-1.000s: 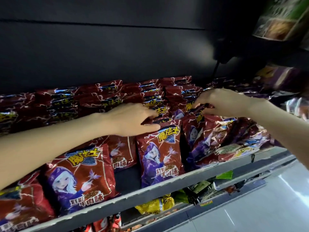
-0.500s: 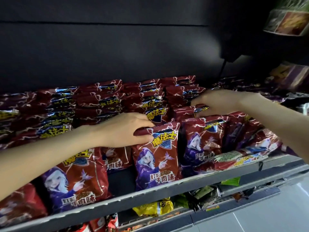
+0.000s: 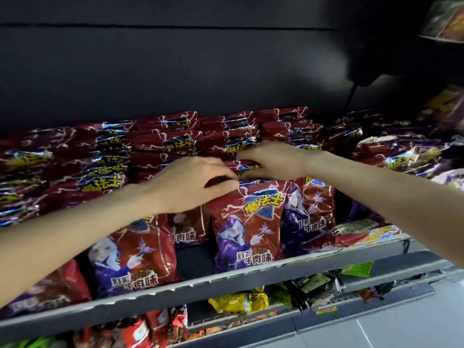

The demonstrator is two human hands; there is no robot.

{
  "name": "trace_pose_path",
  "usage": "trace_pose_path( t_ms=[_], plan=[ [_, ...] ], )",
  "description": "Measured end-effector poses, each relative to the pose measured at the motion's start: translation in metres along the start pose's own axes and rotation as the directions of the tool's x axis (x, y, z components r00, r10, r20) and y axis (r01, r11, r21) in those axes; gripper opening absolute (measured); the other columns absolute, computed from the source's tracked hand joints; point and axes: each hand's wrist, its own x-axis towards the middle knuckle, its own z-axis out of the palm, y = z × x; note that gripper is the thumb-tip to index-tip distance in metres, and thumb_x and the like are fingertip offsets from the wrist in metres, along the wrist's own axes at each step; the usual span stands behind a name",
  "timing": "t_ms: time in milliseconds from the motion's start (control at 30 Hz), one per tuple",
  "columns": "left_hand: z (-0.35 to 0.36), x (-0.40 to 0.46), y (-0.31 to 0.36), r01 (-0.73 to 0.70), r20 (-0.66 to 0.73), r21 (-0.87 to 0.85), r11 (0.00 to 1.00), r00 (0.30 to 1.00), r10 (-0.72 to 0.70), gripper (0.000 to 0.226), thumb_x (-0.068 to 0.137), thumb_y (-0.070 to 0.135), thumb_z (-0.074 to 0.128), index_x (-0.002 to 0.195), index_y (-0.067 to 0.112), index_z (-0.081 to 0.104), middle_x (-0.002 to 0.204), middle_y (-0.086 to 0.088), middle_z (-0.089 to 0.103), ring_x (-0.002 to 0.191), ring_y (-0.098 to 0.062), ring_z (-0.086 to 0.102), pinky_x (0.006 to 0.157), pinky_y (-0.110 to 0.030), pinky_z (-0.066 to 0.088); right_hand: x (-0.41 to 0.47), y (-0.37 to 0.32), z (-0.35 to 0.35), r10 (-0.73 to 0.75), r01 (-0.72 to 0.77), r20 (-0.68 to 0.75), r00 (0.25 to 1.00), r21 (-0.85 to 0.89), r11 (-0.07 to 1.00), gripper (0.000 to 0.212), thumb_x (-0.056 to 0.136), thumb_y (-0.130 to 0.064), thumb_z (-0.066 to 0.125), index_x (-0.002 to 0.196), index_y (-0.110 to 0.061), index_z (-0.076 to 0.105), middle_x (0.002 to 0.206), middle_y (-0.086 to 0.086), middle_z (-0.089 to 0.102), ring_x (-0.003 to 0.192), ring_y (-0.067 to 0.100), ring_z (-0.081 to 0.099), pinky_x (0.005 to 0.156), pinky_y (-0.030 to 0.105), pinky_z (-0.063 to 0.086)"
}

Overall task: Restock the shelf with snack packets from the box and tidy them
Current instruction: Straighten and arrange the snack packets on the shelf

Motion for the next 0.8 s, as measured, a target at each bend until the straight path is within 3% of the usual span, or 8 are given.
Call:
trace_pose_path(
  t_ms=[67,133,267,333,400,467,633,800],
  plan=[
    [-0.004,0.000,-0.008,0.026,-0.130,-0.031,0.999,0.991,-0.030,0.039,0.091,0.052,0.043,0.116,0.029,0.063,0.113,0.015,0.061,0.097,-0.002,0.057,0.088,-0.032,0.050,0.003,0.000,0.002,0.004,-0.004,0.005,1.000,0.023,1.000,0.057,0.093,-0.040,0.054,0.142,-0.014,0.040,0.139,0.004,0.051,0.123,0.021,0.049,0.093,0.023,0.035],
    [-0.006,0.006,-0.016,0.063,-0.175,0.017,0.998,0.983,-0.059,0.031,0.089,0.039,0.058,0.118,0.029,0.060,0.116,0.015,0.055,0.099,-0.001,0.051,0.090,-0.031,0.047,0.002,0.003,-0.001,0.014,-0.013,-0.010,1.000,0.059,0.998,0.054,0.090,-0.041,0.058,0.136,-0.014,0.048,0.132,0.005,0.057,0.117,0.020,0.053,0.090,0.021,0.037],
    [-0.009,0.020,-0.025,0.076,0.010,0.067,0.995,0.997,-0.077,0.029,0.084,0.033,0.068,0.113,0.032,0.062,0.113,0.018,0.055,0.098,-0.004,0.054,0.088,-0.030,0.046,-0.016,0.021,-0.026,0.056,-0.016,-0.141,0.989,0.272,0.962,0.031,0.088,-0.026,0.066,0.116,-0.012,0.062,0.104,-0.005,0.065,0.093,0.008,0.062,0.078,0.008,0.044],
    [-0.006,0.025,-0.028,0.072,0.030,0.068,0.995,0.997,-0.074,0.028,0.082,0.028,0.071,0.108,0.030,0.064,0.111,0.015,0.061,0.086,0.000,0.055,0.081,-0.028,0.049,-0.034,0.040,-0.039,0.095,-0.043,-0.177,0.980,0.279,0.959,0.025,0.087,-0.020,0.067,0.111,-0.014,0.063,0.098,-0.010,0.064,0.090,0.008,0.062,0.083,0.015,0.048],
    [-0.007,0.029,-0.030,0.071,0.047,0.061,0.996,0.996,-0.074,0.028,0.079,0.026,0.074,0.106,0.030,0.065,0.103,0.016,0.061,0.082,0.002,0.054,0.076,-0.026,0.049,-0.050,0.059,-0.042,0.133,-0.114,-0.060,0.989,0.242,0.964,0.028,0.086,-0.025,0.069,0.112,-0.020,0.063,0.100,-0.013,0.063,0.093,0.006,0.061,0.086,0.022,0.049],
    [-0.012,0.033,-0.031,0.075,0.092,0.071,0.995,0.992,-0.081,0.028,0.079,0.029,0.074,0.105,0.031,0.063,0.096,0.020,0.058,0.083,0.002,0.054,0.078,-0.028,0.050,-0.058,0.073,-0.033,0.152,-0.161,0.074,0.986,0.133,0.978,0.037,0.084,-0.034,0.070,0.118,-0.025,0.061,0.110,-0.012,0.063,0.097,0.002,0.058,0.087,0.021,0.046],
    [-0.024,0.051,-0.006,0.089,0.004,0.038,0.995,0.996,-0.089,0.020,0.090,0.039,0.056,0.107,0.032,0.064,0.106,0.013,0.064,0.087,-0.002,0.059,0.082,-0.031,0.051,-0.068,0.088,-0.020,0.123,-0.126,0.041,0.992,0.085,0.988,0.036,0.091,-0.028,0.062,0.127,-0.030,0.056,0.121,-0.010,0.062,0.100,0.001,0.058,0.090,0.023,0.047],
    [-0.001,0.080,0.050,-0.026,0.094,0.127,0.992,0.995,0.014,0.048,0.093,0.053,0.037,0.134,0.030,0.048,0.137,0.008,0.050,0.123,-0.011,0.047,0.103,-0.032,0.039,-0.092,0.087,-0.011,0.108,-0.111,0.043,0.993,0.083,0.990,0.036,0.096,-0.015,0.049,0.131,-0.024,0.056,0.127,-0.005,0.060,0.113,0.013,0.057,0.098,0.027,0.043]
  ],
)
